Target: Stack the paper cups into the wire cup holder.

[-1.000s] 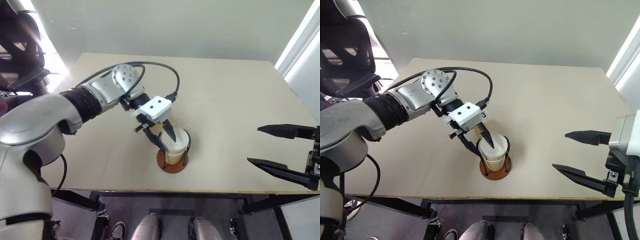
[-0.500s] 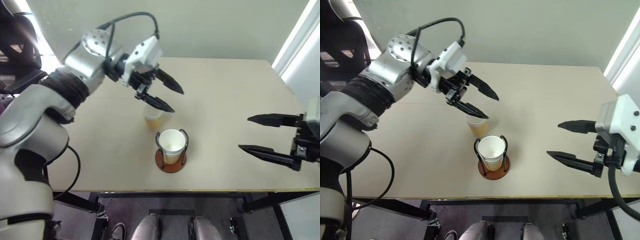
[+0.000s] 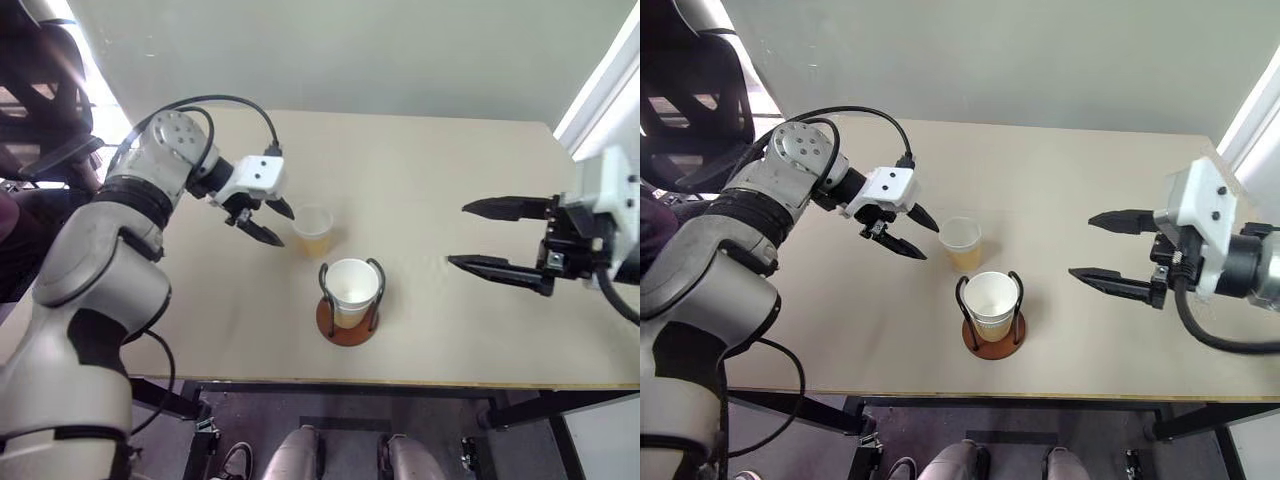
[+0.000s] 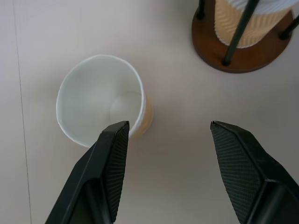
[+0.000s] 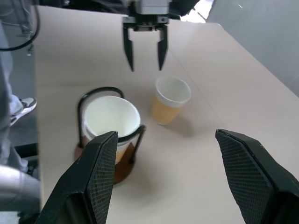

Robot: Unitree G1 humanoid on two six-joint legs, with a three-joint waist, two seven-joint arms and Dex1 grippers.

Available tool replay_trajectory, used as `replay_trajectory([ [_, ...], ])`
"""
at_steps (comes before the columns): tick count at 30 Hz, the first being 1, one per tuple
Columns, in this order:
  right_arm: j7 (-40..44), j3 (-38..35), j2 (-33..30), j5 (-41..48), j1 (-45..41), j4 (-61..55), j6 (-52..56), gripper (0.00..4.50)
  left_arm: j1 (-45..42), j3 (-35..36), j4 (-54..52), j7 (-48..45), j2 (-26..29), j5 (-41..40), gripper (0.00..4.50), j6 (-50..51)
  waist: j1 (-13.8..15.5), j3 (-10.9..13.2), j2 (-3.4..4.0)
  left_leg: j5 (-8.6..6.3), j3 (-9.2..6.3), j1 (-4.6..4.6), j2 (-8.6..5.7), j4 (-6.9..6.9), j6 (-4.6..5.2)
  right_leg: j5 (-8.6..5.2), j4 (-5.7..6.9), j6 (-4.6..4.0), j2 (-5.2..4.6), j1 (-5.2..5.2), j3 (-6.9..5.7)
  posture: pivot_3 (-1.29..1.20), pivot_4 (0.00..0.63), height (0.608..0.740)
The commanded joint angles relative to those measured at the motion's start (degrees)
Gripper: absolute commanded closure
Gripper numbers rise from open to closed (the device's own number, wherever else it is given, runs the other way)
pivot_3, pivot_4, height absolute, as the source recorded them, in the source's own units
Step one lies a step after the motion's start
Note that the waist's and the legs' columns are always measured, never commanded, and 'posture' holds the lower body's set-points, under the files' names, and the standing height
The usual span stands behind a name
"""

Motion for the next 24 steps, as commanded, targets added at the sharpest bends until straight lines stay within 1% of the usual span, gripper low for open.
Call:
replay_trajectory([
  [1,0.15,0.16,0.27,-1.42,-2.01,-0.01,-0.52,1.06,0.25,6.21,1.3,-1.47,-1.67,5.94,1.54,-2.09,0.0,0.0,0.01,0.0,0.04,0.0,-0.04,0.0,0.0,0.01,-0.01,0.01,0.04,-0.01,-0.04,0.0,0.15,0.74],
  [4,0.24,-0.22,0.56,-1.38,-2.1,-0.58,0.14,1.06,1.23,9.59,2.02,0.15,-3.08,11.35,1.54,-3.95,0.0,0.0,0.01,0.0,0.07,0.01,-0.02,0.01,0.01,0.01,-0.01,0.0,0.03,-0.01,-0.01,0.0,0.15,0.74],
  [9,-0.52,-1.6,0.68,-0.36,-1.36,-2.15,1.58,1.06,2.55,12.4,3.1,10.0,-6.14,21.06,1.54,-6.54,-0.03,0.01,0.02,0.0,0.15,0.06,0.02,0.0,0.0,0.01,0.02,-0.03,0.06,-0.02,0.01,0.0,0.15,0.74],
  [12,-0.83,-2.41,0.77,0.15,-1.05,-3.0,2.44,1.06,3.2,14.21,3.37,11.86,-7.49,24.71,1.54,-7.78,-0.05,0.01,0.02,0.0,0.18,0.07,0.01,0.03,0.0,0.02,0.03,-0.04,0.05,-0.01,0.02,0.0,0.15,0.74],
  [15,-1.3,-3.08,0.89,0.76,-0.98,-3.83,3.36,1.06,3.63,15.36,3.53,16.59,-9.05,28.69,2.14,-9.61,-0.05,0.01,0.02,0.0,0.2,0.06,0.03,0.08,0.0,0.03,0.02,-0.05,0.01,-0.03,0.04,0.0,0.15,0.74],
  [16,-1.4,-3.21,0.94,0.87,-1.02,-3.98,3.61,1.06,3.72,15.79,3.59,17.19,-9.29,29.7,2.49,-10.1,-0.04,0.01,0.02,0.0,0.18,0.06,0.04,0.11,0.0,0.03,0.03,-0.05,-0.01,-0.03,0.03,0.0,0.15,0.74],
  [17,-1.48,-3.55,0.93,1.08,-0.84,-4.2,3.92,1.06,3.9,16.9,3.62,15.89,-9.57,29.58,2.8,-10.13,-0.05,0.01,0.03,0.0,0.17,0.06,0.06,0.12,0.0,0.04,0.03,-0.06,-0.03,-0.03,0.05,0.0,0.15,0.74],
  [18,-1.54,-3.82,0.94,1.24,-0.7,-4.38,4.15,1.06,4.03,17.9,3.66,14.87,-9.77,29.57,3.25,-10.09,-0.06,0.01,0.02,-0.01,0.21,0.07,0.05,0.11,0.0,0.05,0.03,-0.08,0.01,-0.03,0.05,0.0,0.15,0.74],
  [19,-1.53,-4.39,0.85,1.61,-0.33,-4.66,4.51,1.06,4.04,18.75,3.66,14.18,-9.87,29.85,3.58,-10.21,-0.03,0.01,0.03,-0.01,0.21,0.08,0.06,0.11,0.0,0.05,0.04,-0.08,0.0,-0.03,0.05,0.0,0.15,0.74],
  [21,-1.42,-5.57,0.62,2.18,0.45,-5.09,5.18,1.06,3.8,20.0,3.66,13.35,-9.72,30.77,4.38,-10.42,-0.05,0.01,0.02,-0.02,0.21,0.08,0.05,0.11,-0.02,0.06,0.05,-0.09,0.02,-0.04,0.05,0.0,0.15,0.74],
  [22,-1.34,-6.26,0.48,2.37,0.91,-5.26,5.46,1.06,3.59,20.6,3.65,12.92,-9.55,31.08,4.47,-10.43,-0.03,0.01,0.03,-0.02,0.19,0.08,0.07,0.12,-0.03,0.06,0.05,-0.09,0.01,-0.04,0.05,0.0,0.15,0.74],
  [24,-0.84,-8.32,0.11,2.66,2.21,-5.51,6.14,1.06,2.83,22.42,3.6,10.41,-9.12,30.78,4.47,-9.93,-0.03,0.01,0.02,-0.02,0.22,0.07,0.05,0.12,-0.03,0.06,0.06,-0.1,0.02,-0.05,0.05,0.0,0.15,0.74],
])
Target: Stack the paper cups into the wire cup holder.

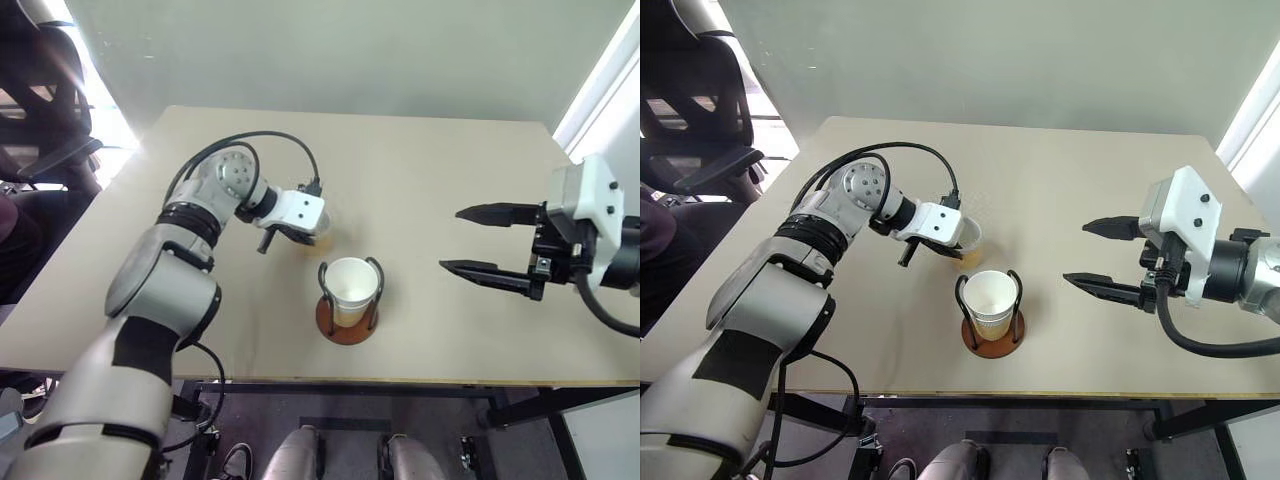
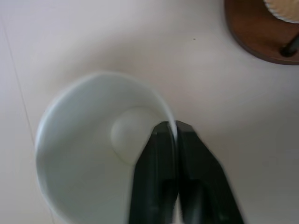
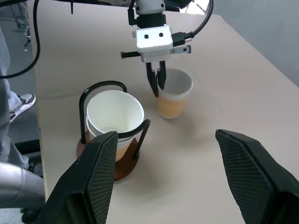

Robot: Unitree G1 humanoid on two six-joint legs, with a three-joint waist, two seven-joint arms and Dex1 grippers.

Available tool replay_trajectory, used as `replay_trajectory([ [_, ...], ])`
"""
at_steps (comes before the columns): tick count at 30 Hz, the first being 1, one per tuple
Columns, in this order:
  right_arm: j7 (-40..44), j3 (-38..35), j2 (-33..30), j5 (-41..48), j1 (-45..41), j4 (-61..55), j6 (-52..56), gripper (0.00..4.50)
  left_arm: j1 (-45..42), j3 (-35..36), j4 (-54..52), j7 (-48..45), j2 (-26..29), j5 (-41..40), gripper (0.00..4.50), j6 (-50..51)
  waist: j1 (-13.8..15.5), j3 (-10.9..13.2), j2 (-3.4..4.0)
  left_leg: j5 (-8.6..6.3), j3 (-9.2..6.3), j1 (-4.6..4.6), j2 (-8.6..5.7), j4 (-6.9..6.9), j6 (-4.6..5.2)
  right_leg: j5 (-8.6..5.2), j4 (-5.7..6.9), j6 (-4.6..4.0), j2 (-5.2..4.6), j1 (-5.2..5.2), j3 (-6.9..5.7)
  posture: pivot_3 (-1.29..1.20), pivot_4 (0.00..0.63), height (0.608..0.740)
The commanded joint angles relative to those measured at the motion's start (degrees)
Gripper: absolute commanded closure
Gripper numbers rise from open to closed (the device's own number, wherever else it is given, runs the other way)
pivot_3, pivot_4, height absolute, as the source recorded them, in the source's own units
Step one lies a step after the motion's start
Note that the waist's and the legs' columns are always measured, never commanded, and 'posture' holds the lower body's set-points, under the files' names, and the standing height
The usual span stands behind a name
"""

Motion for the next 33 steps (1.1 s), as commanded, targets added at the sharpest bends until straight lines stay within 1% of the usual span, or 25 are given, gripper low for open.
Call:
replay_trajectory([
  [1,0.49,-5.78,-1.1,0.95,1.45,-1.29,0.93,1.06,-2.32,4.62,-0.14,-5.49,1.15,-0.85,4.47,0.34,0.02,0.0,0.0,0.0,-0.02,0.0,0.02,0.0,0.0,0.0,0.0,0.0,-0.03,0.0,0.01,0.0,0.15,0.74],
  [4,0.88,-9.22,-1.49,1.32,3.56,-1.86,2.1,1.06,-4.42,8.72,-0.71,-13.3,1.69,-3.84,4.47,1.97,0.05,0.0,0.0,-0.02,-0.05,-0.03,0.02,0.02,-0.01,0.01,-0.01,-0.01,-0.02,-0.02,0.02,0.0,0.15,0.74],
  [6,1.2,-11.69,-1.73,1.74,4.97,-2.36,2.96,1.06,-6.15,8.34,-1.19,-14.69,2.36,-6.27,4.47,2.83,0.06,-0.01,-0.01,-0.02,-0.05,-0.09,-0.02,0.01,-0.01,0.01,-0.02,-0.01,0.01,-0.07,0.0,0.0,0.15,0.74],
  [8,1.84,-14.97,-2.14,3.08,6.07,-3.0,4.23,1.06,-8.19,5.17,-3.74,-14.73,3.55,-12.95,4.47,5.61,0.07,0.02,0.03,-0.06,-0.07,-0.1,0.0,0.01,-0.03,0.0,-0.03,-0.03,-0.02,-0.07,0.04,0.0,0.15,0.74],
  [10,2.99,-19.51,-2.82,5.16,7.15,-3.56,6.17,1.06,-10.26,-0.84,-10.41,-14.73,6.42,-23.93,4.47,9.64,0.1,0.03,0.05,-0.13,-0.12,-0.12,0.02,-0.01,-0.06,0.0,-0.04,-0.04,-0.04,-0.1,0.07,0.0,0.15,0.74],
  [14,6.44,-30.27,-3.72,13.94,9.65,-4.8,11.67,1.06,-13.23,-14.54,-26.19,-14.73,14.35,-46.33,4.47,15.83,-0.03,-0.03,0.04,-0.35,0.0,-0.21,0.04,-0.05,-0.26,-0.02,-0.06,-0.06,0.03,-0.21,0.03,0.0,0.15,0.74],
  [16,7.08,-34.38,-3.75,15.62,11.5,-5.76,13.69,1.06,-14.34,-21.55,-33.87,-14.73,18.6,-55.68,4.47,17.3,-0.06,-0.05,0.08,-0.47,-0.09,-0.22,0.07,-0.05,-0.24,-0.11,-0.07,-0.07,0.01,-0.21,0.08,0.0,0.15,0.74],
  [18,7.45,-38.18,-3.39,17.0,13.66,-6.87,15.35,1.06,-15.45,-28.34,-41.0,-14.73,22.52,-62.99,4.47,17.28,-0.01,-0.08,0.12,-0.64,0.02,-0.05,-0.02,-0.07,-0.23,-0.27,-0.08,-0.1,0.17,-0.1,-0.07,0.0,0.15,0.74],
  [20,7.19,-41.03,-3.12,17.75,15.45,-7.63,16.32,1.06,-16.53,-33.27,-45.46,-14.73,24.8,-68.08,4.47,17.24,0.02,-0.08,0.18,-0.8,-0.05,0.06,0.02,-0.03,-0.21,-0.4,-0.07,-0.12,0.12,0.01,-0.03,0.0,0.15,0.74],
  [22,6.66,-43.22,-2.88,18.35,16.96,-8.16,16.89,1.06,-17.42,-37.21,-48.04,-14.73,25.85,-71.42,4.47,17.06,-0.02,-0.05,0.22,-0.87,-0.11,0.09,0.08,0.03,-0.19,-0.49,-0.02,-0.13,0.06,0.07,-0.01,0.0,0.15,0.74],
  [25,5.9,-45.35,-2.57,19.12,18.96,-9.06,17.23,1.06,-18.4,-41.98,-50.43,-14.73,26.53,-74.26,4.47,16.04,-0.06,-0.03,0.25,-0.89,-0.12,0.1,0.06,0.12,-0.16,-0.5,0.0,-0.14,0.08,0.11,-0.06,0.0,0.15,0.74],
  [28,4.85,-46.44,-2.36,19.82,20.36,-9.68,17.04,1.06,-19.56,-46.25,-51.82,-14.73,26.78,-75.3,4.47,14.18,-0.17,-0.02,0.27,-0.94,-0.23,0.08,0.08,0.23,-0.13,-0.49,0.0,-0.16,0.05,0.14,0.0,0.0,0.15,0.74],
  [33,3.6,-47.53,-2.52,20.93,21.97,-10.33,16.53,1.06,-22.11,-51.83,-51.15,-14.73,26.85,-75.49,4.47,10.86,-0.24,0.0,0.32,-1.19,-0.2,0.11,0.08,0.26,-0.18,-0.54,0.01,-0.24,0.06,0.18,-0.04,0.0,0.15,0.74],
])
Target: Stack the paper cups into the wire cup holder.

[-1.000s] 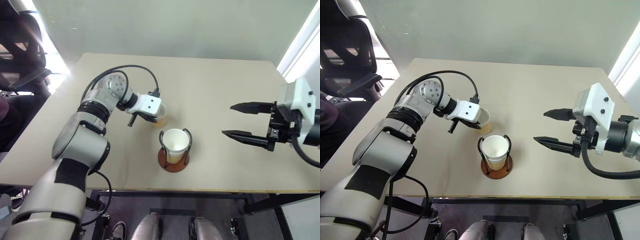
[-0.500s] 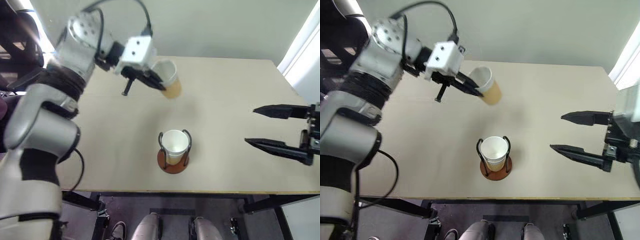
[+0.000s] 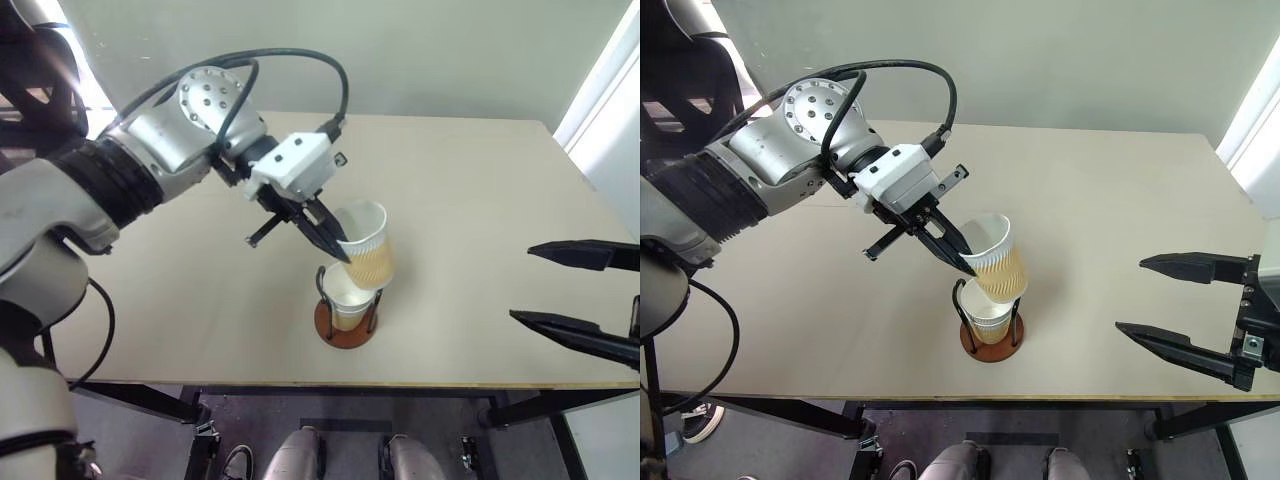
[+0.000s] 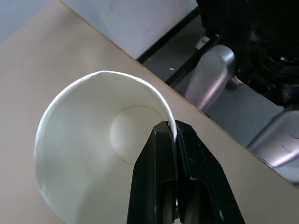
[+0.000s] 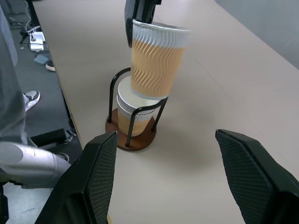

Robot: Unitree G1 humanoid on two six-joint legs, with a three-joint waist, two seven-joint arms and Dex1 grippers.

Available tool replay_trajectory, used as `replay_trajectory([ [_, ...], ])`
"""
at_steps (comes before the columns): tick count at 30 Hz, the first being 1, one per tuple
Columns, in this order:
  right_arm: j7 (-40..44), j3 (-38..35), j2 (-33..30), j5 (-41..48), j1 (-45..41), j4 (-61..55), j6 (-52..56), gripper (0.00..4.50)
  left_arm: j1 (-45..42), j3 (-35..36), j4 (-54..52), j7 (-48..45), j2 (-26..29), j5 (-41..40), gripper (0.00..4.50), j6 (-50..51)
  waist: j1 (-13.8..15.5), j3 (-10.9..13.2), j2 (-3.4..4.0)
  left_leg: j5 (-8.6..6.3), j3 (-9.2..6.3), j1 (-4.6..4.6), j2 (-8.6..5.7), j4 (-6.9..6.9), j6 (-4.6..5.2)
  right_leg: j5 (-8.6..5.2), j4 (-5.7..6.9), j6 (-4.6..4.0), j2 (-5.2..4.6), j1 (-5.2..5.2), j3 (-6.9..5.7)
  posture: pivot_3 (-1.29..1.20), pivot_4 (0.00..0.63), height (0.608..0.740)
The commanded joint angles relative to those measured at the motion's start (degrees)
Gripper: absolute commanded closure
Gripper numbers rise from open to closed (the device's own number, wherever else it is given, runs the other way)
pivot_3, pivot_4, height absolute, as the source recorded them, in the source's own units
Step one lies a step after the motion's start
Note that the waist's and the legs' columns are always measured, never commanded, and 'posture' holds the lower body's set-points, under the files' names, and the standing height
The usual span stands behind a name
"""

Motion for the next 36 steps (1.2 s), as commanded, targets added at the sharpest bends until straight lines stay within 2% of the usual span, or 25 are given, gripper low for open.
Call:
replay_trajectory([
  [1,-1.47,-2.93,-0.39,1.77,0.35,-0.45,-1.06,1.06,-3.45,-2.96,0.85,-1.63,0.73,-0.47,4.47,-3.53,-0.05,0.0,0.02,-0.05,0.0,0.0,0.0,-0.01,0.07,-0.02,0.02,-0.04,0.02,0.01,0.03,0.0,0.15,0.74],
  [9,-3.26,-3.04,-0.18,3.16,1.87,-1.16,-2.16,1.06,-5.41,-8.13,5.06,-1.63,-1.0,0.95,4.47,-8.37,-0.06,0.02,0.05,-0.1,-0.09,-0.01,0.0,0.02,0.12,-0.05,0.03,-0.14,-0.02,0.06,-0.03,0.0,0.15,0.74],
  [19,-4.9,-2.31,-0.51,3.48,3.2,-1.43,-3.99,1.06,-6.14,-13.86,4.01,-1.63,-1.46,0.48,4.47,-10.87,0.01,0.02,0.04,-0.05,-0.05,-0.01,-0.02,0.02,0.0,-0.02,0.03,-0.11,0.01,0.05,-0.09,0.0,0.15,0.74],
  [32,-6.69,-2.08,-0.53,3.78,4.59,-2.09,-5.07,1.06,-4.83,-14.1,5.17,-1.63,-4.25,0.29,4.47,-9.66,0.06,0.02,0.03,-0.03,-0.05,-0.02,0.0,0.02,-0.1,0.01,0.02,-0.06,-0.02,0.07,-0.08,0.0,0.15,0.74],
  [36,-7.03,-1.94,-0.53,3.65,4.97,-2.17,-5.41,1.06,-4.71,-13.96,5.24,-1.63,-4.33,0.41,3.57,-9.28,0.06,0.01,0.02,-0.03,-0.03,0.0,0.0,0.01,-0.1,0.0,0.02,-0.06,0.03,0.07,-0.1,0.0,0.15,0.74],
])
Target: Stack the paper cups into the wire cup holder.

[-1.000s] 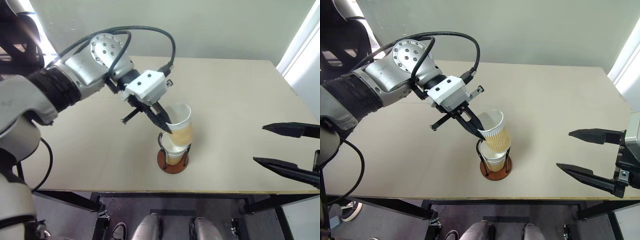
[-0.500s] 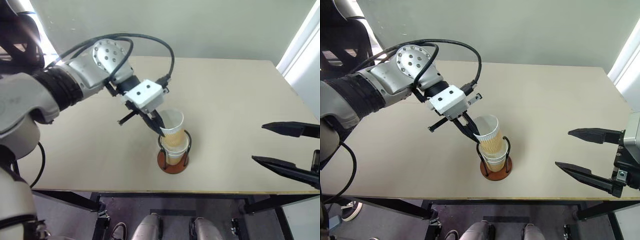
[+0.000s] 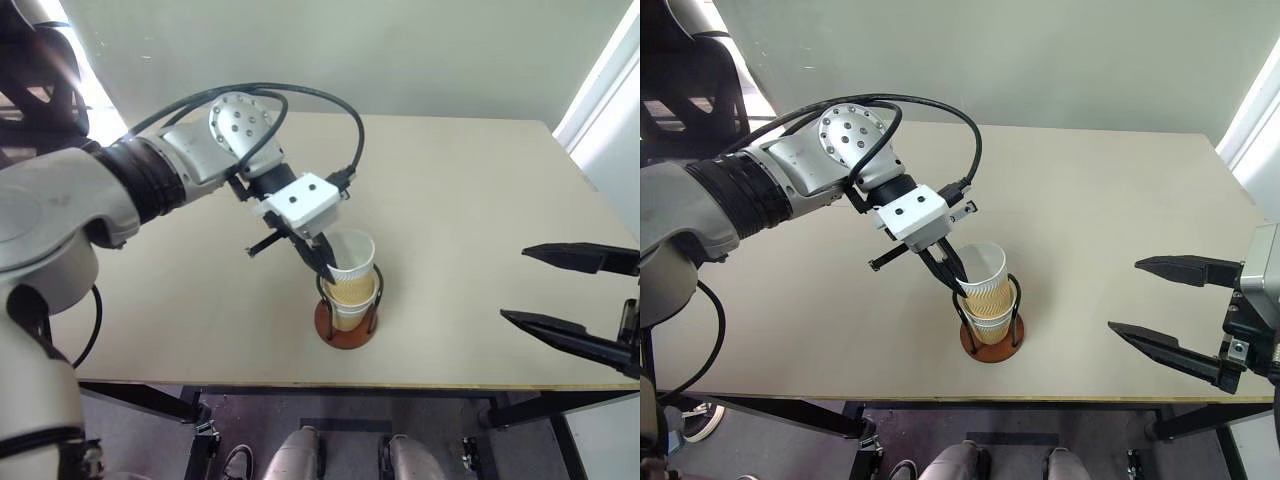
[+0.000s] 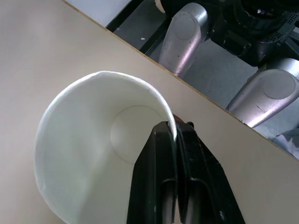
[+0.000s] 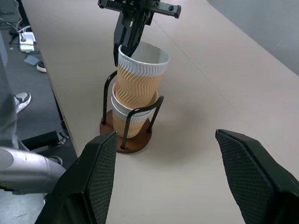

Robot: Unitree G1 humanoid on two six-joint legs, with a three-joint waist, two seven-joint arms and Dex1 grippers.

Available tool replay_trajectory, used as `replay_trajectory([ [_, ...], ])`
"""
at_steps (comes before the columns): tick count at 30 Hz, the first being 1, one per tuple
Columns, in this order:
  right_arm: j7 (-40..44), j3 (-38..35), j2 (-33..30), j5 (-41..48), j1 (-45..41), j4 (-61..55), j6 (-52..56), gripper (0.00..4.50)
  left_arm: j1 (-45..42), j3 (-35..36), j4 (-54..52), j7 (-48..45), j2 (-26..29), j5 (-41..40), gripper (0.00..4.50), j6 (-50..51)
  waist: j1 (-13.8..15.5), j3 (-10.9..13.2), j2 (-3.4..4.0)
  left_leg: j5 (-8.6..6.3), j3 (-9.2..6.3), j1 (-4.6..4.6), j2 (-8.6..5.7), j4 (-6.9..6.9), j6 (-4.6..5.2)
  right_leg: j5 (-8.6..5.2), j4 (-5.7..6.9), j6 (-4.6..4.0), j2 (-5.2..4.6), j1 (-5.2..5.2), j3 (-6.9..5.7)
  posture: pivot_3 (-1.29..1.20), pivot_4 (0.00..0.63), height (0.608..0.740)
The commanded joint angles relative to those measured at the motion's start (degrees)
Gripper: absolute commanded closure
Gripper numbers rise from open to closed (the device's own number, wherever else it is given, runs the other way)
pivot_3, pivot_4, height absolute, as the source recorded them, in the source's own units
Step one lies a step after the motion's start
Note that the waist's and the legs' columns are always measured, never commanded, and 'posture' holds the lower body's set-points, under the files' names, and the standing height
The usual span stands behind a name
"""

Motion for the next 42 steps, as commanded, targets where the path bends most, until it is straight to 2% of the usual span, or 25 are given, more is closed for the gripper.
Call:
replay_trajectory([
  [1,-0.86,-0.6,-0.5,0.26,0.07,-0.15,-1.31,1.06,-0.4,1.37,0.3,-1.62,0.25,-0.57,3.18,0.27,0.03,0.0,0.0,0.0,-0.03,0.0,0.01,0.01,0.0,0.0,0.0,0.0,-0.01,0.01,0.0,0.0,0.15,0.74],
  [8,-0.41,-0.17,-0.92,-0.14,0.2,0.36,-1.86,1.06,0.74,4.12,0.59,-1.62,0.21,-0.94,0.63,-0.15,0.02,0.0,-0.01,-0.1,0.0,0.0,0.0,0.0,-0.14,0.0,0.01,0.0,-0.01,0.02,0.01,0.0,0.15,0.74],
  [10,0.12,0.04,-1.21,-0.58,0.08,0.83,-1.96,1.06,1.89,8.12,1.55,-1.62,-0.08,-1.92,0.63,1.82,0.07,0.0,0.0,-0.13,-0.03,0.0,0.01,0.01,-0.18,0.01,0.01,0.01,-0.04,0.02,0.02,0.0,0.15,0.74],
  [14,2.17,1.33,-1.62,-3.07,0.0,2.51,-2.71,1.06,5.66,21.27,3.09,-1.62,1.72,-6.03,0.63,11.72,0.01,0.0,-0.01,-0.07,0.0,-0.01,0.01,0.01,-0.2,0.01,0.0,0.01,-0.02,0.0,0.0,0.0,0.15,0.74],
  [21,7.99,4.71,0.61,-12.65,2.49,6.05,-5.62,1.06,16.55,39.03,13.67,-1.62,5.91,3.35,0.63,22.45,-0.41,-0.1,0.19,0.26,-0.01,0.16,0.05,-0.05,0.13,-0.05,0.01,-0.03,0.03,0.03,0.09,0.0,0.15,0.74],
  [25,11.74,7.49,2.03,-19.42,4.49,10.11,-8.88,1.06,26.32,51.01,17.94,-1.62,11.62,9.15,0.63,29.06,-0.77,-0.09,0.2,0.34,0.01,0.14,0.04,-0.07,0.11,-0.07,-0.01,-0.06,0.12,-0.04,0.12,0.0,0.15,0.74],
  [31,16.23,11.95,2.23,-25.02,4.34,15.26,-12.74,1.06,40.76,69.32,14.4,1.22,16.58,15.94,0.63,36.13,-0.52,-0.13,0.13,0.36,-0.06,0.13,0.02,-0.06,0.1,-0.12,-0.01,-0.16,0.18,-0.03,0.11,0.0,0.15,0.74],
  [34,18.14,15.86,2.13,-26.4,2.93,18.5,-14.65,1.06,48.53,78.22,11.43,5.11,18.67,15.86,0.63,42.37,-0.46,-0.15,0.09,0.37,-0.11,0.17,0.02,-0.05,0.1,-0.37,0.01,-0.61,0.19,0.03,0.11,0.0,0.15,0.74],
  [37,20.6,18.55,1.97,-28.18,2.65,20.42,-16.2,1.06,55.74,84.82,6.47,6.64,19.17,17.99,0.63,44.33,-0.42,-0.16,0.08,0.44,-0.09,0.22,0.0,-0.07,0.02,-0.41,0.0,-0.66,0.2,0.05,0.12,0.0,0.15,0.74],
  [42,21.97,20.9,1.46,-30.27,0.76,22.87,-17.28,1.06,61.46,92.19,2.81,7.69,18.78,21.32,0.63,47.42,-0.49,-0.16,0.07,0.62,-0.12,0.24,0.03,-0.08,-0.16,-0.31,0.09,-0.86,0.21,0.03,0.12,0.0,0.15,0.74],
])
